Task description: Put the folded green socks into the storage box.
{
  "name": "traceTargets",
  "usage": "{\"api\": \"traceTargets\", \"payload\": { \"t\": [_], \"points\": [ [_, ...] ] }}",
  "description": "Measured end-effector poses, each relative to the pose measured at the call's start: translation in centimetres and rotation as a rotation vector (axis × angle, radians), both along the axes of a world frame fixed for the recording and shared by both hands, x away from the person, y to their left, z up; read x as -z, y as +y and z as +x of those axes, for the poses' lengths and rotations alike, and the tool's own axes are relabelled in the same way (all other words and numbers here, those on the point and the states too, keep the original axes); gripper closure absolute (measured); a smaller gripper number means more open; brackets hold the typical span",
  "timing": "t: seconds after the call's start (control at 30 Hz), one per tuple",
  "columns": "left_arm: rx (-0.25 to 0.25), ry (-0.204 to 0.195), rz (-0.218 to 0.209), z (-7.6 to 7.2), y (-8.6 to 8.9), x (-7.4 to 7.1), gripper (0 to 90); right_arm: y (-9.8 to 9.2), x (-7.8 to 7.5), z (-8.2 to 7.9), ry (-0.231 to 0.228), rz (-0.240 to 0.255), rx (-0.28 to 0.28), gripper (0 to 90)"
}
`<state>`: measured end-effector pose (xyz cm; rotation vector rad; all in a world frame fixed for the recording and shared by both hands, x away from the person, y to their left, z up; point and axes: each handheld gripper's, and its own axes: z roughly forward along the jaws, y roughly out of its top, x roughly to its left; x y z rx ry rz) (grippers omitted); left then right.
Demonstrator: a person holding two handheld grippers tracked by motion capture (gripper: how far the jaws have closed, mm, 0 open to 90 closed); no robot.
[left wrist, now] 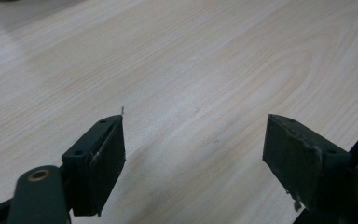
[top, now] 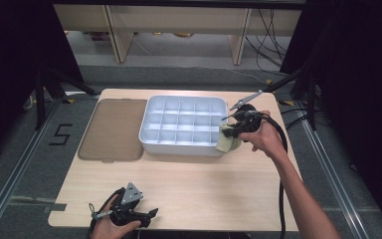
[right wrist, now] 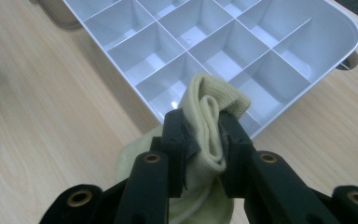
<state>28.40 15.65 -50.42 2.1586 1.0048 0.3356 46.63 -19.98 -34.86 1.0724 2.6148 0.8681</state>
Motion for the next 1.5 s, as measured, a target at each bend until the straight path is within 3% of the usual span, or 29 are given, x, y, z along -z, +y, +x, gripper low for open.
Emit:
{"api": "traceTargets", "payload": {
  "t": [0.27, 0.3, 0.4, 0.6, 0.8, 0.83, 0.87, 0.9, 0.93, 0.97, 1.03, 1.1, 1.2, 1.23, 1.5],
  "points": [
    [0.001, 0.006, 0.003, -0.1, -0.1, 0.0, 20.3, 0.5, 0.1, 1.6, 0.000, -0.019, 0.013, 75.7],
    [0.033, 0.010, 0.033, 0.0, 0.1, -0.1, 20.3, 0.7, 0.1, 1.8, 0.005, -0.027, 0.020, 75.7],
    [0.045, 0.002, 0.046, 0.0, 0.2, -0.2, 20.3, 1.0, 0.3, 2.4, 0.006, -0.044, 0.025, 75.7],
    [0.030, 0.006, 0.022, -0.1, 0.0, -0.1, 20.3, 1.7, 0.7, 3.3, 0.008, -0.052, 0.037, 75.7],
    [0.039, 0.008, 0.044, 0.0, 0.1, -0.1, 20.3, 1.9, 1.0, 4.2, 0.008, -0.068, 0.045, 75.6],
    [0.007, 0.001, 0.001, -0.1, -0.2, 0.1, 20.3, 1.9, 1.3, 4.4, 0.007, -0.074, 0.045, 75.7],
    [0.014, 0.005, -0.001, -0.2, -0.2, 0.0, 20.3, 1.9, 1.4, 4.5, 0.013, -0.074, 0.051, 75.7],
    [0.014, 0.005, -0.001, -0.2, -0.2, 0.0, 20.3, 1.9, 1.5, 4.7, 0.011, -0.077, 0.050, 75.7],
    [0.038, 0.003, 0.031, -0.2, 0.0, -0.2, 20.3, 1.9, 1.6, 4.8, 0.016, -0.072, 0.041, 75.7],
    [0.028, 0.008, 0.008, -0.2, -0.2, -0.1, 20.3, 1.9, 1.8, 5.0, 0.017, -0.080, 0.037, 75.7],
    [0.027, 0.009, 0.010, -0.2, -0.2, -0.1, 20.3, 2.1, 2.0, 5.0, 0.032, -0.089, 0.054, 75.6],
    [0.027, 0.010, 0.012, -0.2, -0.2, -0.1, 20.3, 2.1, 2.3, 5.3, 0.016, -0.093, 0.030, 75.7],
    [0.024, -0.006, 0.008, -0.2, -0.3, 0.0, 20.3, 2.3, 2.8, 5.6, 0.033, -0.099, 0.036, 75.6],
    [0.048, -0.001, 0.036, -0.2, -0.1, -0.2, 20.3, 2.3, 2.9, 5.7, 0.045, -0.098, 0.040, 75.6],
    [0.047, 0.000, 0.033, -0.2, -0.1, -0.2, 20.3, 2.5, 3.9, 6.1, 0.054, -0.130, 0.054, 75.7]
  ]
}}
